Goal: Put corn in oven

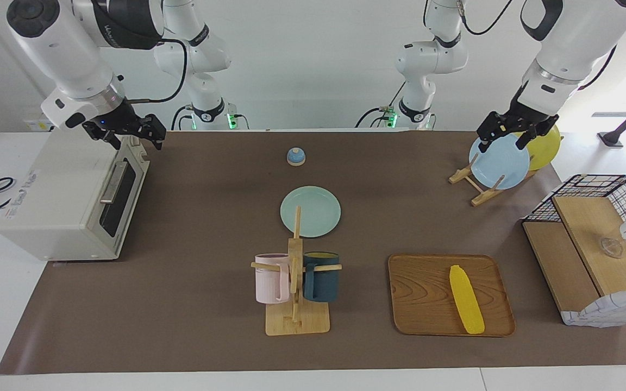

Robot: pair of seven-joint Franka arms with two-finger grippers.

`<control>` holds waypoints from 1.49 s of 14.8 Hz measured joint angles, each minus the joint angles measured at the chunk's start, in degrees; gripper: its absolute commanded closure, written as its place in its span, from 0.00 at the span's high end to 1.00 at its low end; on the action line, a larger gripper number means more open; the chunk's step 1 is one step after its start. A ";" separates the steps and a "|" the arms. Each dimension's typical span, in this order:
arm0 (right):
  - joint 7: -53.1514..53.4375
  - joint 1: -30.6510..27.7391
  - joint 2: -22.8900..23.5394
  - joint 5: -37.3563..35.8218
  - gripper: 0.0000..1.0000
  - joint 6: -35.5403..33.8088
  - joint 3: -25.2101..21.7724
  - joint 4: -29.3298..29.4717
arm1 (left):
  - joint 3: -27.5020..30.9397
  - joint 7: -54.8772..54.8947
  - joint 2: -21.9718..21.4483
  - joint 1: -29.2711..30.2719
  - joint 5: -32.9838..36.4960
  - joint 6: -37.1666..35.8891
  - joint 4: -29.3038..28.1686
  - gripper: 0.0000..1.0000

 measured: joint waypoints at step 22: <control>-3.36 -0.43 -0.03 0.00 0.00 5.66 -0.04 -1.67 | 0.43 4.69 48.05 -3.39 0.08 21.39 30.16 1.00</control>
